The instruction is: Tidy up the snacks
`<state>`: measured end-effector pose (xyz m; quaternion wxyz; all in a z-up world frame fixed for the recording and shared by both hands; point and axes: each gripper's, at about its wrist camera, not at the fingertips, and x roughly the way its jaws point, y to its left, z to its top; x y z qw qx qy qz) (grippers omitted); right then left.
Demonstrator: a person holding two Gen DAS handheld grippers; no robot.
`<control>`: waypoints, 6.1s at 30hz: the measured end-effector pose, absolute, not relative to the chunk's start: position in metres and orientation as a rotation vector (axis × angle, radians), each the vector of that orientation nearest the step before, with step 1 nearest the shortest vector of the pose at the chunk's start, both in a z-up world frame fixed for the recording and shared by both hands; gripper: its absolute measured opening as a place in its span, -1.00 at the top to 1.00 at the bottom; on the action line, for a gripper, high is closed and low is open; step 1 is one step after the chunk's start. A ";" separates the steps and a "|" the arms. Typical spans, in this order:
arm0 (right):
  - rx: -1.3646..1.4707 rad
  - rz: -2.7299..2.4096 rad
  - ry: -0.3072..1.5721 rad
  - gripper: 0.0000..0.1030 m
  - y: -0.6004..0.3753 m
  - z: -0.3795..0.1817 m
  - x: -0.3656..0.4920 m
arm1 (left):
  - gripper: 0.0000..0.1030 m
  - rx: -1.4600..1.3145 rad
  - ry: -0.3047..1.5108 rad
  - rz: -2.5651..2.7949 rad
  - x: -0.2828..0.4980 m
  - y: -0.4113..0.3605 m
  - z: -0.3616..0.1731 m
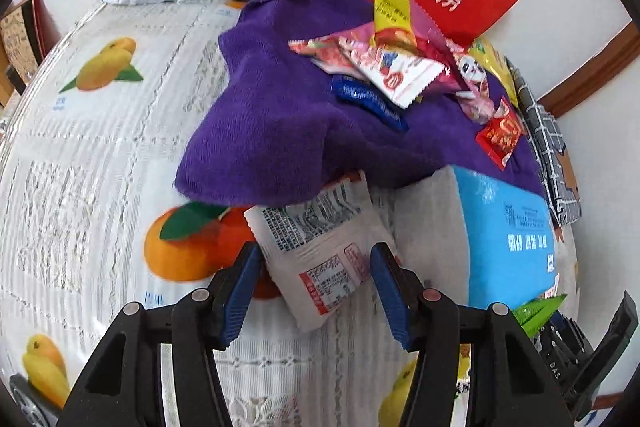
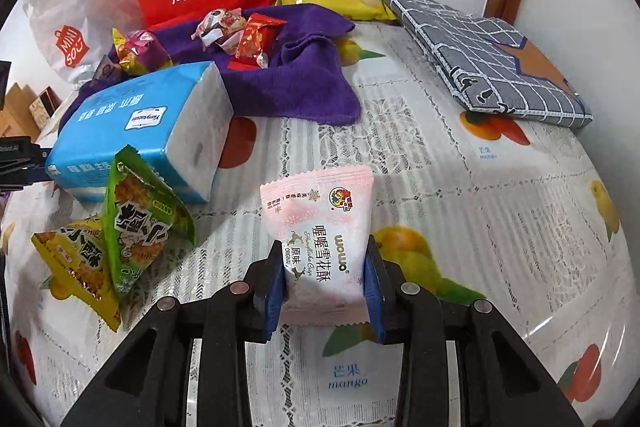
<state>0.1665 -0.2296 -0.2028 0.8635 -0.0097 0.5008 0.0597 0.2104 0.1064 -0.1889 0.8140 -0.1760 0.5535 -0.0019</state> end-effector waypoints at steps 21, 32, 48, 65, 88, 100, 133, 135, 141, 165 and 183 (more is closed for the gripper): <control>-0.017 0.117 1.025 0.31 -0.231 -0.204 0.164 | 0.19 -0.224 1.195 0.015 0.207 0.085 -0.188; -0.023 0.114 1.037 0.30 -0.230 -0.202 0.147 | 0.16 -0.241 1.214 -0.039 0.154 0.096 -0.184; -0.046 0.134 1.036 0.28 -0.220 -0.201 0.133 | -0.39 -0.200 1.156 0.000 0.152 0.080 -0.187; -0.028 0.180 0.979 0.05 -0.214 -0.207 0.146 | -0.07 -0.006 0.965 0.060 0.133 0.053 -0.192; -0.040 0.199 0.989 -0.25 -0.213 -0.208 0.146 | -0.07 -0.017 0.960 0.042 0.132 0.054 -0.193; -0.010 0.183 0.979 0.27 -0.218 -0.201 0.140 | 0.09 -0.046 0.975 0.036 0.119 0.055 -0.185; -0.070 0.255 0.805 0.27 -0.179 -0.086 0.220 | 0.09 -0.111 0.835 0.003 0.190 0.047 -0.065; -0.074 0.274 0.794 0.27 -0.172 -0.079 0.235 | 0.09 -0.114 0.827 0.023 0.204 0.054 -0.059; -0.051 0.295 0.748 0.27 -0.156 -0.057 0.275 | 0.09 -0.128 0.797 0.060 0.242 0.073 -0.042; -0.054 0.315 0.881 0.27 -0.141 -0.108 0.384 | 0.08 -0.238 0.943 0.166 0.342 0.135 -0.092; -0.113 0.303 1.019 0.27 -0.129 -0.157 0.395 | 0.08 -0.237 1.004 0.168 0.354 0.137 -0.108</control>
